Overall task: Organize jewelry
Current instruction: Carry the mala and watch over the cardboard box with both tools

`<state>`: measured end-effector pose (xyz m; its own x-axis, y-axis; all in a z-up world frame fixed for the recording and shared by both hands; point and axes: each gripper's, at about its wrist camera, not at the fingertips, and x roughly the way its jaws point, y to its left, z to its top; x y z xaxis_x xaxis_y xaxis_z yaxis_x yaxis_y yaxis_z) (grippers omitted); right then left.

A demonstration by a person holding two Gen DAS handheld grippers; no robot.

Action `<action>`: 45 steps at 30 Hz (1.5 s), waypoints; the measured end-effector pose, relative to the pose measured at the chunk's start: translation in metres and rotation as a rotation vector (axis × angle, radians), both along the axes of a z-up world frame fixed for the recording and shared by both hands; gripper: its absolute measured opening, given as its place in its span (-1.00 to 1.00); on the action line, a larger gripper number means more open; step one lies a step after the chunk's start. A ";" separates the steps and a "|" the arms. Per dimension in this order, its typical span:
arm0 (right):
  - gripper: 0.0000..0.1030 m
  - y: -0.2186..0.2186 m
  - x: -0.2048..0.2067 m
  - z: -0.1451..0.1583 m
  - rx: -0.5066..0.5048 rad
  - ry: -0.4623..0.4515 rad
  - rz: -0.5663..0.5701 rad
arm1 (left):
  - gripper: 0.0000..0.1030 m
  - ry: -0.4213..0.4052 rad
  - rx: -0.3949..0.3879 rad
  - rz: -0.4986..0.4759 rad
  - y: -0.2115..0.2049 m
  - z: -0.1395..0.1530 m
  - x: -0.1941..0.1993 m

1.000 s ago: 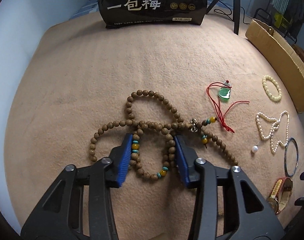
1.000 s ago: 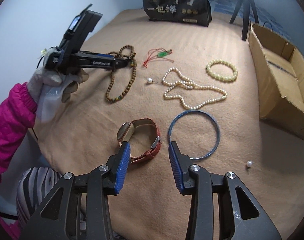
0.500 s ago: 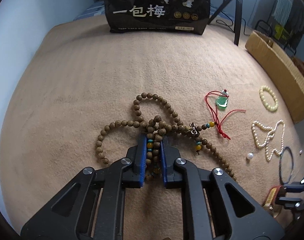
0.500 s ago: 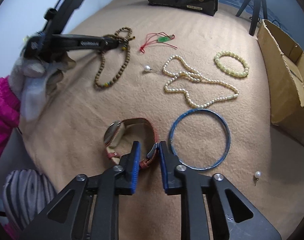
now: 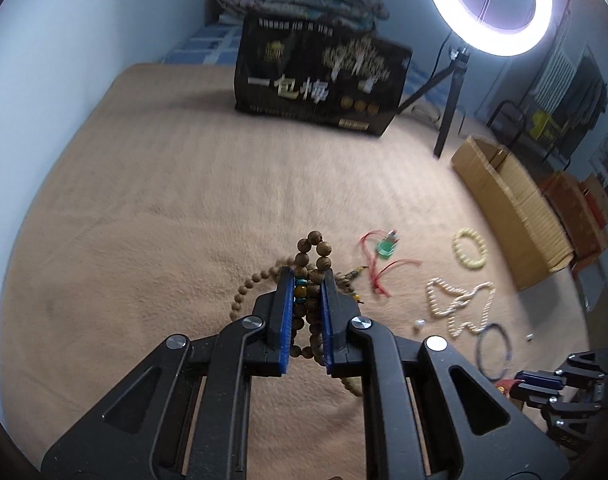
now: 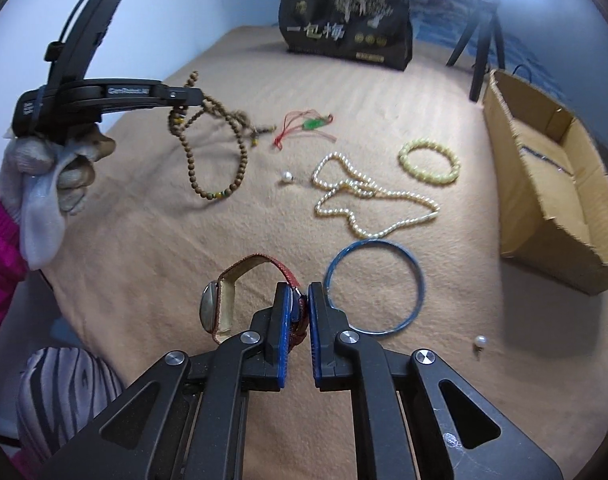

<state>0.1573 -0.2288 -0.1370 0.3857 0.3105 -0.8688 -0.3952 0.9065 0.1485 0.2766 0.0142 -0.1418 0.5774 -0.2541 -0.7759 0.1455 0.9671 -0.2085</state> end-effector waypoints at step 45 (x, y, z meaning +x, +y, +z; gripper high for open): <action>-0.86 -0.201 0.043 0.093 -0.058 -0.284 -0.358 | -0.80 -0.239 -0.115 -0.330 -0.245 0.152 0.051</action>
